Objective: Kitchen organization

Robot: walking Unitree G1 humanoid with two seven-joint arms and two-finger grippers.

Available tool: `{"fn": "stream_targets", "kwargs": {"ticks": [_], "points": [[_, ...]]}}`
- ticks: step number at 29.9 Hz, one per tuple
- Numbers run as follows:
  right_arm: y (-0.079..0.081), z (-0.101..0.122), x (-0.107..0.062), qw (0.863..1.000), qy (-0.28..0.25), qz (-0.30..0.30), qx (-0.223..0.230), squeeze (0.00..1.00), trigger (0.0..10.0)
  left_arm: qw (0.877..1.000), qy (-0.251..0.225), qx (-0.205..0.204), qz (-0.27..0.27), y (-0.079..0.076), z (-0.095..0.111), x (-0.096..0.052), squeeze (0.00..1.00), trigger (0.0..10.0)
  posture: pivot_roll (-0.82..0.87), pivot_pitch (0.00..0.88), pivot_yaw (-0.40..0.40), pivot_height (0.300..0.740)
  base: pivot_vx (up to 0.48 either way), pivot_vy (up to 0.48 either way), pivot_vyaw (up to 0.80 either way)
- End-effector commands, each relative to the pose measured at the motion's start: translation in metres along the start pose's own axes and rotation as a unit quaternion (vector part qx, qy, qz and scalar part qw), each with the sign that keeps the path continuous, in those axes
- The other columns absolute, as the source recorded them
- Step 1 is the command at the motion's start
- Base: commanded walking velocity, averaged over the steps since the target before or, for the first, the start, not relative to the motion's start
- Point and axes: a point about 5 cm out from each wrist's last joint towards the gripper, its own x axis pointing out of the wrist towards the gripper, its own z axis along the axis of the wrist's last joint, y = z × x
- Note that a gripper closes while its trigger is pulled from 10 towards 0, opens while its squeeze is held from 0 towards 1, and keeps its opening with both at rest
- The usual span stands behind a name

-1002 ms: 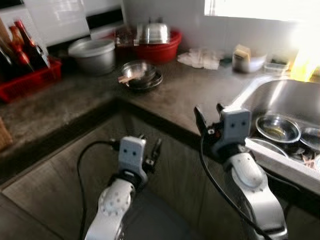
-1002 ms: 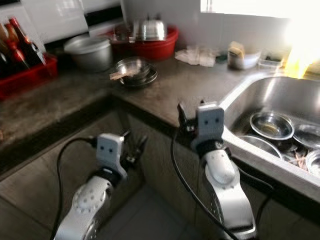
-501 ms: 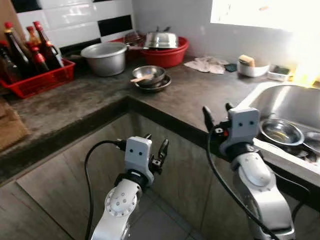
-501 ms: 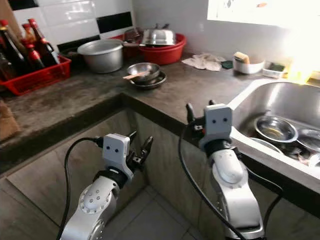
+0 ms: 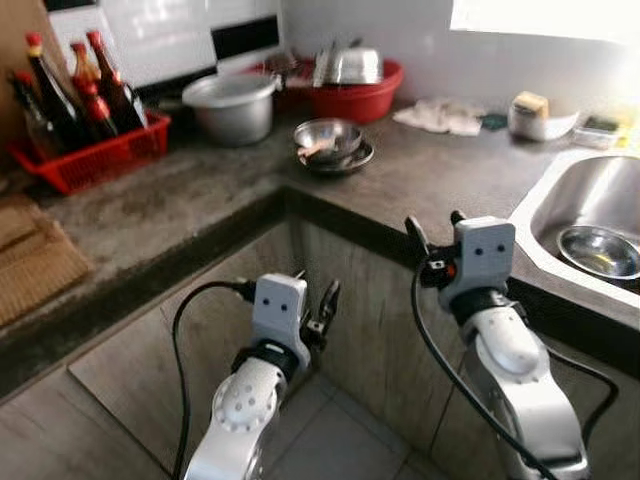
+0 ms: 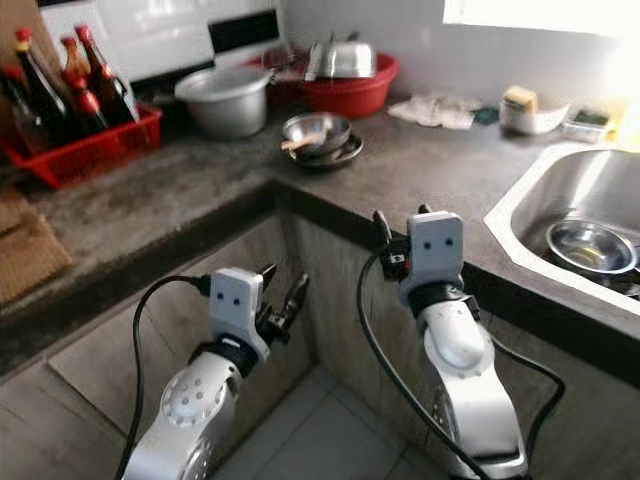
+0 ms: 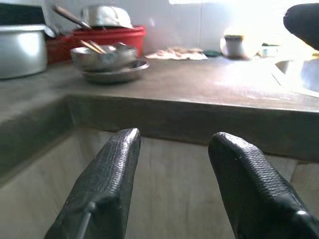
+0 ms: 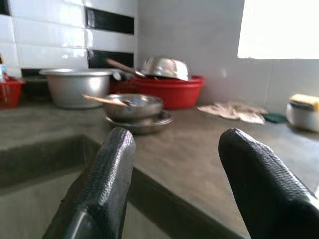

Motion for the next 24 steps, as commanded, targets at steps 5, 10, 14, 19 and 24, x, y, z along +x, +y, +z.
{"fn": "stream_targets", "kwargs": {"ticks": [5,10,14,19,24], "points": [[0.0080,0.0047,0.0025,1.000,-0.010,0.013,0.007,0.00,10.0,1.000,-0.001,0.011,0.016,0.0078,0.0010,-0.0024,0.00,10.0,0.09,0.029,0.026,0.740,0.000,0.000,0.00],[0.0096,0.0047,0.0029,1.000,-0.009,0.019,0.004,0.00,10.0,1.000,-0.005,0.017,0.014,0.0062,0.0027,-0.0014,0.00,10.0,0.09,0.034,0.025,0.740,0.000,0.000,0.00],[0.0105,0.0046,0.0031,1.000,-0.009,0.021,0.002,0.00,10.0,1.000,-0.006,0.023,0.013,0.0064,0.0031,-0.0015,0.00,10.0,0.09,0.037,0.027,0.740,0.000,0.000,0.00],[0.0124,0.0046,0.0039,1.000,-0.010,0.025,-0.003,0.00,10.0,1.000,-0.004,0.025,0.015,0.0067,0.0021,-0.0019,0.00,10.0,0.09,0.039,0.027,0.740,0.000,0.000,0.00],[0.0141,0.0062,0.0055,1.000,-0.015,0.028,-0.002,0.00,10.0,0.999,-0.004,0.029,0.018,0.0084,0.0018,-0.0020,0.00,10.0,0.09,0.040,0.026,0.740,0.000,0.000,0.00]]}}
